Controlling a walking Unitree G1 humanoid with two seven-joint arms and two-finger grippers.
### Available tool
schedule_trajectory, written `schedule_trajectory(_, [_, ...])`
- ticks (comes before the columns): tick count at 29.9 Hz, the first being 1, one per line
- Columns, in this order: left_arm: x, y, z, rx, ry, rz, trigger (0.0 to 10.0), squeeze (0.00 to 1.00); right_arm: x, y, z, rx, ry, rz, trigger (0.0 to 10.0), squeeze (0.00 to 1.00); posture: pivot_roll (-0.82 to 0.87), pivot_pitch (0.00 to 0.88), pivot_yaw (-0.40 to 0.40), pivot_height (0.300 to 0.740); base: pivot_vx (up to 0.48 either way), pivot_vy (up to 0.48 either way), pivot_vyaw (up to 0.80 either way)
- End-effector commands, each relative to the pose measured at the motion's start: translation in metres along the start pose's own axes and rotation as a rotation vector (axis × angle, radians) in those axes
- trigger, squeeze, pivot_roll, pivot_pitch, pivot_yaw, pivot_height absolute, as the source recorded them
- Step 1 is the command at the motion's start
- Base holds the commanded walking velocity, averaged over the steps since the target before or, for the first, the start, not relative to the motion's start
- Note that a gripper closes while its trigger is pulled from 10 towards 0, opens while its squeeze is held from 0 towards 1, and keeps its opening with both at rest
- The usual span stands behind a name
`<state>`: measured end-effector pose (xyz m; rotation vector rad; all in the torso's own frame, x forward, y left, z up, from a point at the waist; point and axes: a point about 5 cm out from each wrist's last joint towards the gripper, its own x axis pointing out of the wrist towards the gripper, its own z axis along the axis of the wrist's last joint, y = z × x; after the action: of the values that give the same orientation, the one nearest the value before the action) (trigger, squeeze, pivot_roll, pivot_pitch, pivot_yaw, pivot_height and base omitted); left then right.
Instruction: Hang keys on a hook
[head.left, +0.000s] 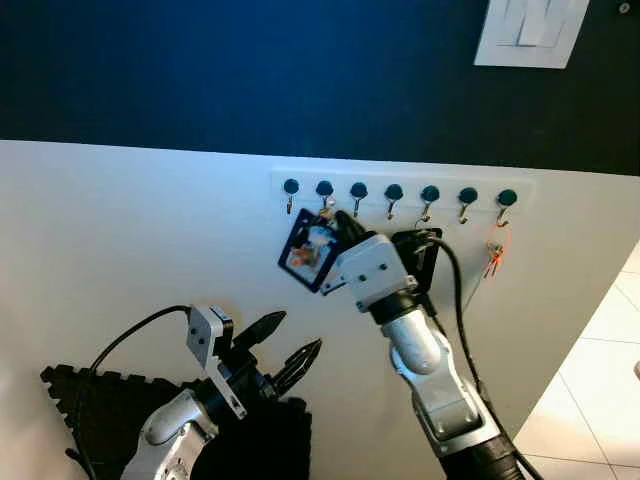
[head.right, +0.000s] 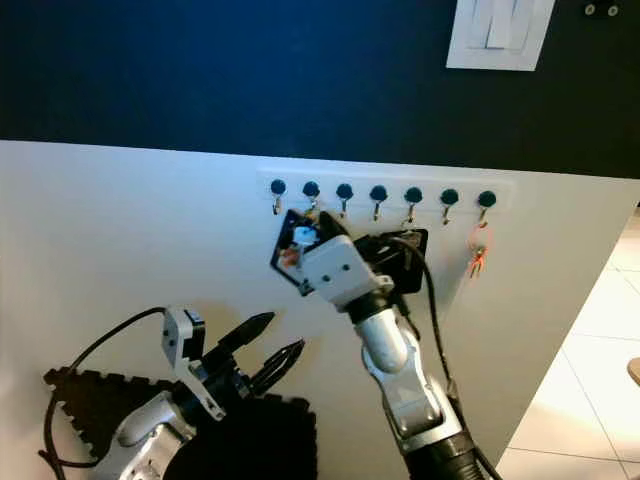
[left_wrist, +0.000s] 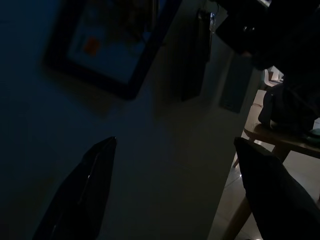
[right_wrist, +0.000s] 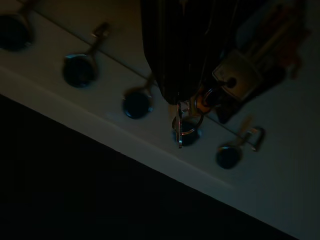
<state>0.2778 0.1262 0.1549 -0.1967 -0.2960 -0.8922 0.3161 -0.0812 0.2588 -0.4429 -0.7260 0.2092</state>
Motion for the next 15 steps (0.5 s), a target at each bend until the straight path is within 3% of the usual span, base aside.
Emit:
schedule_trajectory(1, [-0.001,0.000,0.002,0.008,0.015,-0.014,10.0,0.00,-0.001,-0.007,0.002,0.008,-0.002,-0.039,10.0,0.00,0.05,0.030,0.006,0.740,0.000,0.000,0.00])
schedule_trajectory(15, [-0.002,-0.002,0.000,0.008,0.038,-0.031,10.0,0.00,0.002,-0.017,-0.006,-0.022,0.053,-0.081,10.0,0.00,0.05,0.019,0.002,0.740,0.000,0.000,0.00])
